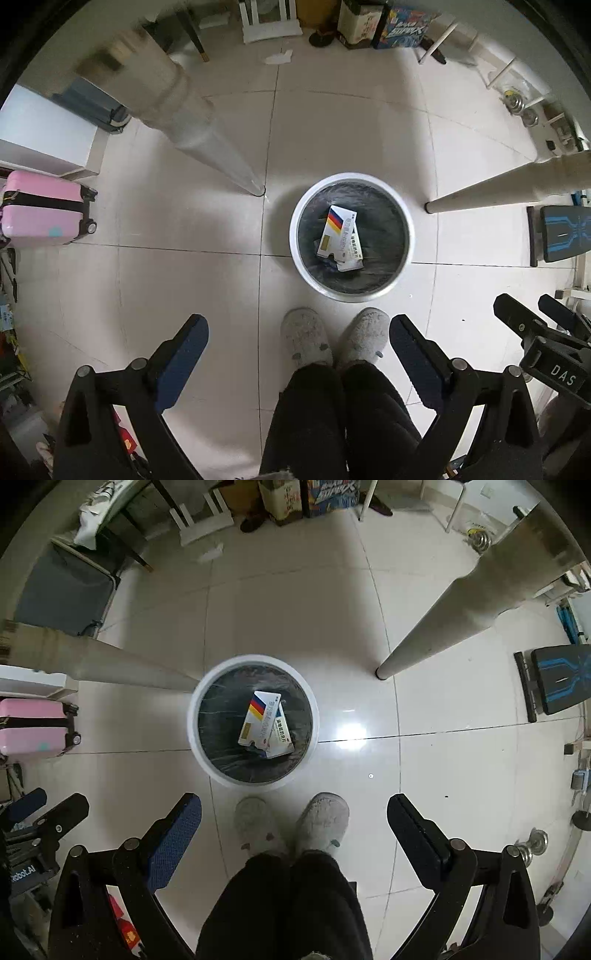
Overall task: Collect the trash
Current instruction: 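Grasp the orange snack bag with the left tool while the right tool grasps the white box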
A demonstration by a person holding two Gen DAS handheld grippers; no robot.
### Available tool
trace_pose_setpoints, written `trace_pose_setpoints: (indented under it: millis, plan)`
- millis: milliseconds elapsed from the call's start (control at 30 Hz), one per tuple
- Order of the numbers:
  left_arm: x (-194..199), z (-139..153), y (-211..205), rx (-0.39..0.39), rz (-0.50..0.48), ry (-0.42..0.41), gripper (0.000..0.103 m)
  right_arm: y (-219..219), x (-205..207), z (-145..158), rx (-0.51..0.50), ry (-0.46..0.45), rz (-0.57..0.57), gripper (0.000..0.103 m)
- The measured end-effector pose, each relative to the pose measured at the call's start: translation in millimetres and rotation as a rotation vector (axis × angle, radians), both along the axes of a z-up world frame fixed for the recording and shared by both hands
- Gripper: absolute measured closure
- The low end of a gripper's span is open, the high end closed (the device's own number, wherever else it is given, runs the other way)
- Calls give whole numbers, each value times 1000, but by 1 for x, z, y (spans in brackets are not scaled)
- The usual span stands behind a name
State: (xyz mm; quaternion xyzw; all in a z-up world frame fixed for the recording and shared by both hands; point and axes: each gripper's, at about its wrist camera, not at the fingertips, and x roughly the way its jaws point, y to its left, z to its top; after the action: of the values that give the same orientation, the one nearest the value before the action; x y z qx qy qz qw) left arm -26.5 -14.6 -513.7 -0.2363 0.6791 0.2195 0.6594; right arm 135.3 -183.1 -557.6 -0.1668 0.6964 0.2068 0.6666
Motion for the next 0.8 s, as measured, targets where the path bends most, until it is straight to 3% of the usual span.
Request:
trace_pose_setpoints:
  millis: [300, 500, 667, 800]
  plan:
    - [-10, 91, -5, 19, -30, -40, 3, -3, -15, 113, 34, -20, 19, 1]
    - [-6, 164, 4, 54, -27, -93, 3, -4, -17, 193, 78, -4, -28, 1]
    - [17, 220, 24, 126, -18, -186, 3, 10, 3, 266, 158, -44, -61, 1]
    - [54, 257, 46, 205, -12, -253, 0, 26, 42, 317, 207, -111, -76, 1]
